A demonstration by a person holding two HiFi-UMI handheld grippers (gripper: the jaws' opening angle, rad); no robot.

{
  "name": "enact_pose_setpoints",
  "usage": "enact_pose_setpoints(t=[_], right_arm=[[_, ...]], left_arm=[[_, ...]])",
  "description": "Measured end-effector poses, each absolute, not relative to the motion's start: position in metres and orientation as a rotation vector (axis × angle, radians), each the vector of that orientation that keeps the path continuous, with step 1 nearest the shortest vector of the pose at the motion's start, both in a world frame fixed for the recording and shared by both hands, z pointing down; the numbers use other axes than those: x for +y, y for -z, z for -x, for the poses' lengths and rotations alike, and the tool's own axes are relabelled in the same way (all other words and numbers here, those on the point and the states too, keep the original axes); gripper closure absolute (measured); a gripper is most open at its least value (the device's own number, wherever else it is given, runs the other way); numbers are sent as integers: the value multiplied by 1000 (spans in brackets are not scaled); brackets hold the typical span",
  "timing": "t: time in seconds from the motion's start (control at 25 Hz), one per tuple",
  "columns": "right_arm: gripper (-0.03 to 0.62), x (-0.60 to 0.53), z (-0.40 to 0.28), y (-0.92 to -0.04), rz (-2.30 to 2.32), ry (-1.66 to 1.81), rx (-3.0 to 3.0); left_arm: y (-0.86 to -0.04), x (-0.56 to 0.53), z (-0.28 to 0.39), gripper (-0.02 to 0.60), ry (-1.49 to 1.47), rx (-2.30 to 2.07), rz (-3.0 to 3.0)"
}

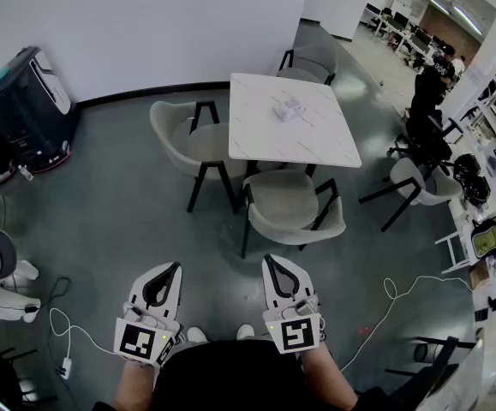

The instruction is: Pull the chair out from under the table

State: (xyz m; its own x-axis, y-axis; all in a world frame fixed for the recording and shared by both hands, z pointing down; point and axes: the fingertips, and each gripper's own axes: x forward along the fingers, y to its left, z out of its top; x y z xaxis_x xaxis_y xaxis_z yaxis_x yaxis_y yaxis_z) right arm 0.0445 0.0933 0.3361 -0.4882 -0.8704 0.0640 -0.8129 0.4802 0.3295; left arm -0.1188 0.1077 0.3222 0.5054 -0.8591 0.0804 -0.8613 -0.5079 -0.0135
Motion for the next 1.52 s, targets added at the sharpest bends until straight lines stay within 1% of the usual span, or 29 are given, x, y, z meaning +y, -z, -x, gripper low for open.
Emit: enact_pose_setpoints(t=[0.48,0.92,1.08,1.32,1.52], right_arm=[[583,88,-75,-346,-1437,320,-2496],[582,100,-121,-369,-1265,450,-2413],[582,92,-130,-387,-1202,420,-2410],[580,65,-136,-399,-1188,384,-2404],[580,26,-124,-403,-1204,328,-2402]], left_arm=[[-331,102,95,577,-171,-1549,-2660],[-346,106,32,577,-302,-1609,-2661],[-360,102,19,577,-360,-1613,-2627],[-377,73,20,577,-385,-1605,-2590],[-378,31,33,577,-375,-1584,-2596]])
